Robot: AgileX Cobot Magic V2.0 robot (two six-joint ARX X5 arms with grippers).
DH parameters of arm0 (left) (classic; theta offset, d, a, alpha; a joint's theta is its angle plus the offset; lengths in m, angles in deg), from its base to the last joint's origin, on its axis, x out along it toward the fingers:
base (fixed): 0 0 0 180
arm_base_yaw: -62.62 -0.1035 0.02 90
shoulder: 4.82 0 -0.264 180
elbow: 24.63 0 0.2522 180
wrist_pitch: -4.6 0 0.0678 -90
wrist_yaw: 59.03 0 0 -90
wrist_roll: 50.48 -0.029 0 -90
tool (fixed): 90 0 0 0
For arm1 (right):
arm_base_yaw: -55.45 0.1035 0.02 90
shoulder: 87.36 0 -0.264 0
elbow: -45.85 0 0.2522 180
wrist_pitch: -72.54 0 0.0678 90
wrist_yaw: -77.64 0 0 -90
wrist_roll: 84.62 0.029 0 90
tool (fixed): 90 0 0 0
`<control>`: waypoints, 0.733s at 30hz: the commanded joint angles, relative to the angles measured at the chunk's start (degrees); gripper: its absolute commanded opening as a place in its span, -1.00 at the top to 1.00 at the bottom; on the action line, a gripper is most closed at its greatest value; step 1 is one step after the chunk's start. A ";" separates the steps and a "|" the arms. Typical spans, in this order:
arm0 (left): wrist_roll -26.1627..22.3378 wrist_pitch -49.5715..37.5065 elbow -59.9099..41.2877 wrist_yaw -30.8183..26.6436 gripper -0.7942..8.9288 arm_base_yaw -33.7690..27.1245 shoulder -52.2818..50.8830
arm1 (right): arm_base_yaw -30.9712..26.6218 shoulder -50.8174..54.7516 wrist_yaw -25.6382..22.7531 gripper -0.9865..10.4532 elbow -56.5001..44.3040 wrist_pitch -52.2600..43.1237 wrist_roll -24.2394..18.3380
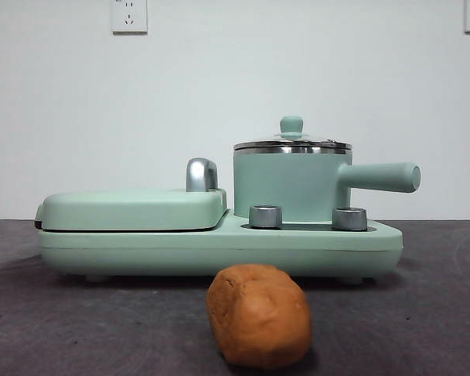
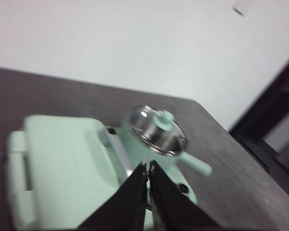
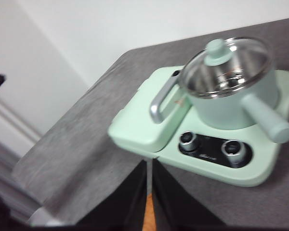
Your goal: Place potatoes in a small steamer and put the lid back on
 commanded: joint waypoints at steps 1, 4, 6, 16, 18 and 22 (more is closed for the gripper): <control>-0.90 -0.24 2.25 2.45 0.82 0.04 3.21 | 0.02 -2.56 1.79 0.80 1.46 -0.37 -3.52; -2.14 -0.22 3.80 3.58 0.81 0.35 6.73 | 0.04 -5.64 3.45 0.80 1.88 -0.37 -5.77; -2.16 -0.24 4.70 4.35 0.78 0.81 8.96 | 0.04 -7.41 4.15 0.80 1.92 -0.37 -6.21; -5.11 -0.26 8.44 6.03 0.33 6.08 17.62 | 0.02 -11.56 2.95 0.54 1.92 -0.57 -9.18; -5.77 -0.39 9.09 6.03 0.23 7.10 19.21 | 0.04 -11.89 1.77 0.23 1.92 -0.59 -9.16; -6.82 -0.46 10.71 5.97 -0.03 8.98 22.73 | 0.02 -12.26 -0.02 0.05 1.92 -0.59 -9.16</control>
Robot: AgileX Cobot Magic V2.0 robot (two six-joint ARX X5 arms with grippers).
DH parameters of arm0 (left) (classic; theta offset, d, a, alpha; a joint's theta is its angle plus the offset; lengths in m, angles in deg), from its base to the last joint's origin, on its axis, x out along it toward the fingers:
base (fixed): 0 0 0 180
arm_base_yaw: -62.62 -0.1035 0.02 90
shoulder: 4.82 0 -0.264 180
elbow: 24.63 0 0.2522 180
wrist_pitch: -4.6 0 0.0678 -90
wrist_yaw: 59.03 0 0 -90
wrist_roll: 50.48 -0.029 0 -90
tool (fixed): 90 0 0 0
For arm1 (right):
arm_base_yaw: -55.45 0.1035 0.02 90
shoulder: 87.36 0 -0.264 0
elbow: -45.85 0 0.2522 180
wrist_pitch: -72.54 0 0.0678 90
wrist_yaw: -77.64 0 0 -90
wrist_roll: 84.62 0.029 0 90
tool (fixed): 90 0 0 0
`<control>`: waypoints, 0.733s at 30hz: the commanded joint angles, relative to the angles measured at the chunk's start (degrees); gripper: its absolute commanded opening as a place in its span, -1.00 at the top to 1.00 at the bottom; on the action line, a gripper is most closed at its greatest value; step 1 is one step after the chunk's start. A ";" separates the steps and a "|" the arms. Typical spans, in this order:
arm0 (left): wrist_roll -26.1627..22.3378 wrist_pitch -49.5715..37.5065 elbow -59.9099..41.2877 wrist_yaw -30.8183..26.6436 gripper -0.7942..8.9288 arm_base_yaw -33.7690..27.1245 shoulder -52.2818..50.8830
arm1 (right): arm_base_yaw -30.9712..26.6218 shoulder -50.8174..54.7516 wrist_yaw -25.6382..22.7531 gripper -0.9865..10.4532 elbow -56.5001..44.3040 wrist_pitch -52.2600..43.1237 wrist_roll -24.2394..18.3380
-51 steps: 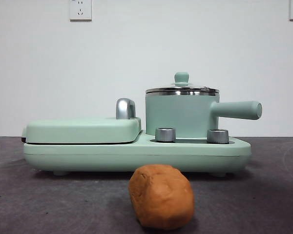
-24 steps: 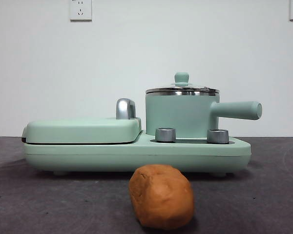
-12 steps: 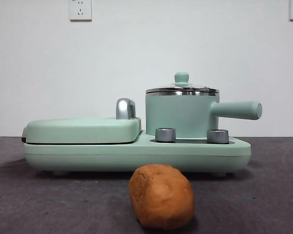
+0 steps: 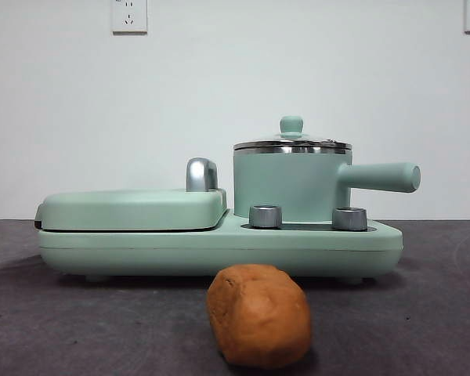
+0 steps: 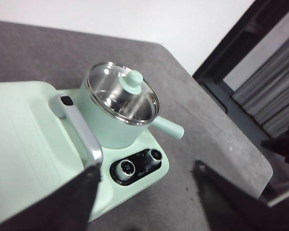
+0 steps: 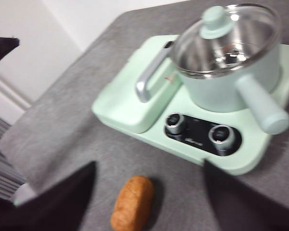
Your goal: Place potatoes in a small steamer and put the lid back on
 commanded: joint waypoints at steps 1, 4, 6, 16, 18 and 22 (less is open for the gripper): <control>-1.64 -0.52 2.75 0.17 -0.08 1.42 3.08 | 0.02 -0.50 -0.52 0.05 0.98 -0.55 -0.90; -1.84 -0.66 4.94 -0.87 -0.08 3.34 6.56 | 0.04 -1.27 -0.50 0.05 0.98 -0.94 -0.87; -3.17 -0.70 7.15 -2.14 -0.08 5.09 9.60 | 0.04 -1.42 -0.52 0.04 0.98 -1.27 -0.83; -6.32 -0.04 23.17 -8.59 -0.08 16.00 27.39 | 0.04 -3.28 -1.60 0.04 0.98 -2.93 -0.02; -6.49 -0.09 26.93 -10.45 -0.08 18.25 31.28 | 0.09 -3.45 -1.60 0.04 0.98 -2.86 -0.02; -8.90 -0.11 33.44 -15.45 -0.07 22.23 38.27 | 0.76 -3.48 -1.55 0.03 0.98 -2.86 -0.02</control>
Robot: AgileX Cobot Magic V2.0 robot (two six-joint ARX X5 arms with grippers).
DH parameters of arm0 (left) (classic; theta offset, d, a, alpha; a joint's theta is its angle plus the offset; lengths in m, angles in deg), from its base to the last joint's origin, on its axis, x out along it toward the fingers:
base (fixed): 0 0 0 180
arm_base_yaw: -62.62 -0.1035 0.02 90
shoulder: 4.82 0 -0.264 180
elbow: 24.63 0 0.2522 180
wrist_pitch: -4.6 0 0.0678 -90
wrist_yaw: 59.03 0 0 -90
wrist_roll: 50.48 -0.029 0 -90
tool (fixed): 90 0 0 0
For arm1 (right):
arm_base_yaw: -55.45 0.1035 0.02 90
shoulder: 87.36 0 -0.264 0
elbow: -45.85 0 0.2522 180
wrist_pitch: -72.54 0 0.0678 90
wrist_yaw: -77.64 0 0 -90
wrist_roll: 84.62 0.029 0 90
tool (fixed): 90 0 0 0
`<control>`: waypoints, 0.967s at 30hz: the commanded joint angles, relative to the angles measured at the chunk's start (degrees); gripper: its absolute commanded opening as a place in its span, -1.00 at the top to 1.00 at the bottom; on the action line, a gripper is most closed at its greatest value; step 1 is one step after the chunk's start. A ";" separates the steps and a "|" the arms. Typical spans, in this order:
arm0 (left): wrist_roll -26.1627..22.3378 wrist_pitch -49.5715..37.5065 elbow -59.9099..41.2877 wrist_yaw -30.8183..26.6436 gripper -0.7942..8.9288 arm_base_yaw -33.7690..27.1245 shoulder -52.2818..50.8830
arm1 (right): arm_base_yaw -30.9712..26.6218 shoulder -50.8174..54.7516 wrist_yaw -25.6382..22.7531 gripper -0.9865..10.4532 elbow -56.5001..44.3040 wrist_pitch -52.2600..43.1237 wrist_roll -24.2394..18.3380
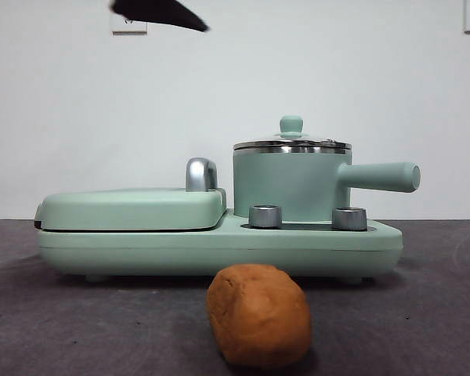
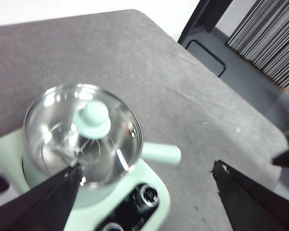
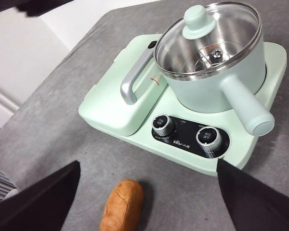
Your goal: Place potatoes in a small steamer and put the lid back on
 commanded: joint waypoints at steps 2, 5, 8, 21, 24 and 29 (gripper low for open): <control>-4.15 -0.70 6.82 -5.60 -0.07 3.58 6.99 | 1.22 -0.42 -0.04 0.03 0.98 -0.70 -0.07; -8.00 -0.79 10.58 -11.89 -0.06 6.05 11.65 | 2.23 -0.42 -0.07 0.03 0.98 -0.50 -0.04; -11.78 -1.29 13.33 -16.09 -0.06 8.02 15.78 | 3.26 -0.42 -0.07 0.03 0.98 -0.44 0.00; -12.90 -15.04 14.32 -27.19 -0.05 10.08 25.35 | 5.90 -0.42 0.00 0.03 0.98 -0.55 0.37; -12.85 -15.98 14.32 -27.19 -0.05 9.97 26.12 | 5.92 -0.42 0.00 0.03 0.98 -0.55 0.37; -12.83 -15.45 14.32 -27.19 -0.05 9.92 26.88 | 5.92 -0.42 -0.02 0.03 0.98 -0.57 0.33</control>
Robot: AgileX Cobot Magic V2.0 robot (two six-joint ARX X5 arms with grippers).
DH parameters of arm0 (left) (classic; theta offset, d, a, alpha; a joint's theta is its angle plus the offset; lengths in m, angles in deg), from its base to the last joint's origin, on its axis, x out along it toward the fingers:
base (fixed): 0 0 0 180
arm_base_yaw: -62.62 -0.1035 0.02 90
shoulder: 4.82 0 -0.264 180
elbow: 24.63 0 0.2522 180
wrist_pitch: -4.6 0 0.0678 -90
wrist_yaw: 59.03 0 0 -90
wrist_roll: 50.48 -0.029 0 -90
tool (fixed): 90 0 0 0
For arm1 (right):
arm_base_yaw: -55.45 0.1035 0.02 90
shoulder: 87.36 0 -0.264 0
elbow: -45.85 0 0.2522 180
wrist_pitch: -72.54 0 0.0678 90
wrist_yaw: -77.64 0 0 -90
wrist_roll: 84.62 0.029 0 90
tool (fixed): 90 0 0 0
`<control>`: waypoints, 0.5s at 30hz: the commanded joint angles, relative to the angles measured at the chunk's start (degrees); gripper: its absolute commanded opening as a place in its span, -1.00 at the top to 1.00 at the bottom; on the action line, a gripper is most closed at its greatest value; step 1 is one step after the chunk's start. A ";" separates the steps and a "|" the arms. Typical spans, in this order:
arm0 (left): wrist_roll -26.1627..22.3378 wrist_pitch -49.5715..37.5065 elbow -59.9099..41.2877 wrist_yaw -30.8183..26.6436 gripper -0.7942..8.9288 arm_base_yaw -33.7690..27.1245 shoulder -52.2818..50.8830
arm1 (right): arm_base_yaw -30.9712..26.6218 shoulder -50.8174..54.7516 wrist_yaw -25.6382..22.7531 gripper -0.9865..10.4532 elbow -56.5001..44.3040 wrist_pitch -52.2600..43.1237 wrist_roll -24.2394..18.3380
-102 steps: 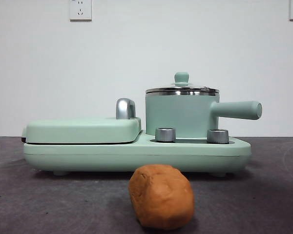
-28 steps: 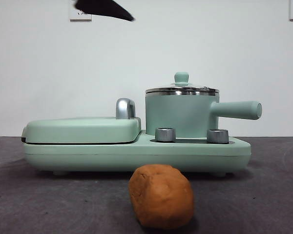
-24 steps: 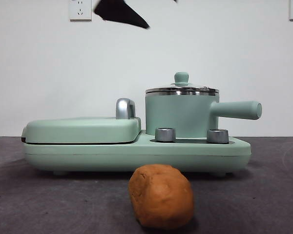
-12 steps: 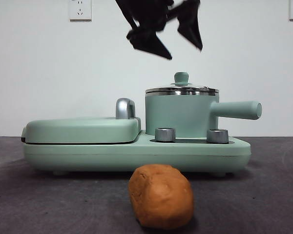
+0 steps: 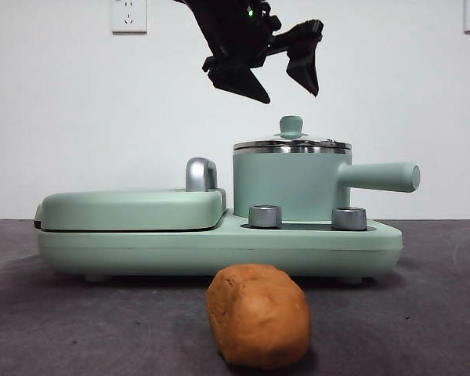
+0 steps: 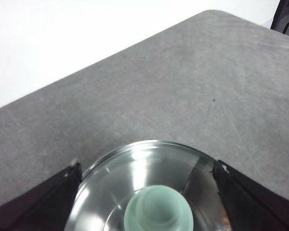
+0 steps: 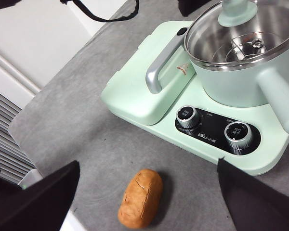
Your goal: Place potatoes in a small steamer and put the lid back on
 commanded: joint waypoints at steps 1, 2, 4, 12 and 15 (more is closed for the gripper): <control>-0.50 -0.35 1.70 -0.02 -0.05 0.44 2.08 | 0.13 -0.37 -0.02 0.03 0.98 -0.59 0.13; -0.15 -0.35 1.70 -0.02 -0.05 0.44 2.19 | 0.13 -0.39 -0.02 0.03 0.98 -0.59 0.11; 0.74 -0.35 1.70 -0.02 -0.05 0.44 2.54 | 0.13 -0.37 -0.04 0.03 0.98 -0.61 0.11; 3.30 -0.22 1.70 -0.02 -0.05 0.44 4.22 | 0.13 -0.37 -0.02 0.03 0.98 -0.55 0.13; 3.87 0.22 1.70 0.00 -0.05 0.55 4.92 | 0.13 -0.37 -0.02 0.03 0.98 -0.55 0.13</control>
